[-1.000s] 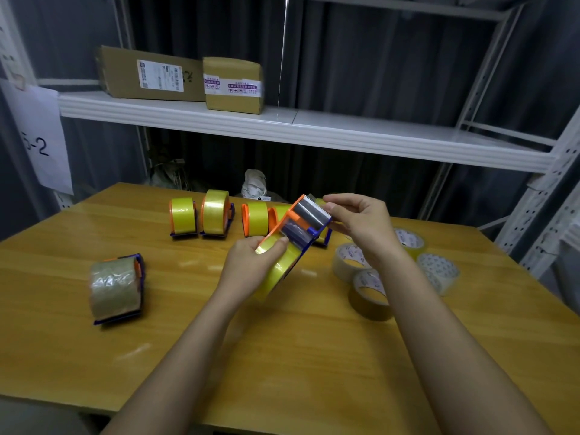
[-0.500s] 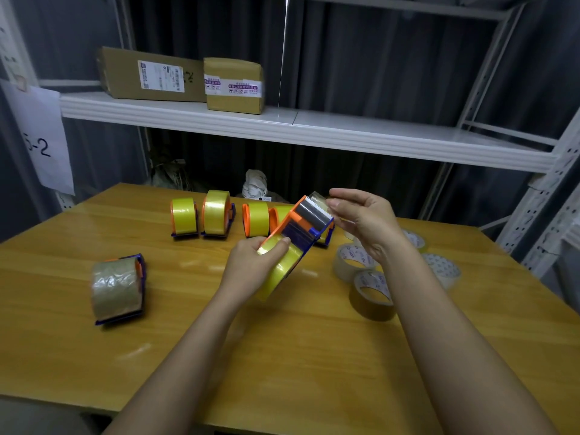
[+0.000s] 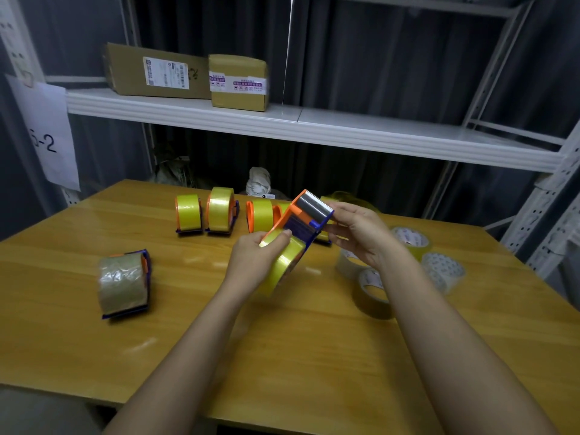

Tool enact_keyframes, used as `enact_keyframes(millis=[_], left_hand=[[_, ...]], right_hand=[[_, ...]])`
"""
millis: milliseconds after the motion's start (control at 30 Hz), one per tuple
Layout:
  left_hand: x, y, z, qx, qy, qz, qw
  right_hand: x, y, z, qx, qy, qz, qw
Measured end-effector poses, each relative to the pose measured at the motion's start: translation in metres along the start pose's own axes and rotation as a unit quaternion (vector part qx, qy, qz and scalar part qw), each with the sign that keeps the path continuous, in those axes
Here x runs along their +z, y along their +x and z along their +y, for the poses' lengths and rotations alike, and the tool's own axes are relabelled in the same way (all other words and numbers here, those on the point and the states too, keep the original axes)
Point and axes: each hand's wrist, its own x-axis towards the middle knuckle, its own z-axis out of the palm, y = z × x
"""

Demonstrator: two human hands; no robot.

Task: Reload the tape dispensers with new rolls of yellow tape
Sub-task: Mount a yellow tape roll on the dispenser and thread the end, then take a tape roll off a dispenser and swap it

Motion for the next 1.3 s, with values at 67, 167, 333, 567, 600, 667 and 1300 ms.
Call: enact_keyframes(millis=[67,167,333,567,600,667,1300], left_hand=[[0.0,0.0,0.002,-0.023,-0.029,0.006,0.999],[-0.008,0.007,0.004,-0.065,-0.111,0.058,0.99],[-0.035,0.019,0.014,-0.06,-0.156,0.099,0.981],[-0.08,0.035,0.02,-0.101,-0.142,0.131,0.976],[-0.086,0.036,0.02,-0.104,-0.135,0.129,0.977],[-0.098,0.038,0.019,-0.106,-0.133,0.128,0.977],[-0.202,0.064,-0.005,-0.112,0.059,0.046,0.991]], right_hand=[[0.003,0.001,0.007,0.011,-0.013,-0.012,1.0],[0.01,0.001,0.023,0.021,-0.089,-0.03,0.995],[0.03,0.008,0.03,-0.026,-0.072,-0.01,0.997],[0.094,0.02,0.027,-0.053,-0.05,-0.136,0.988],[0.104,0.022,0.028,-0.038,-0.048,-0.153,0.986],[0.125,0.025,0.031,-0.013,-0.045,-0.192,0.98],[0.246,0.066,0.044,0.001,0.063,-0.165,0.984]])
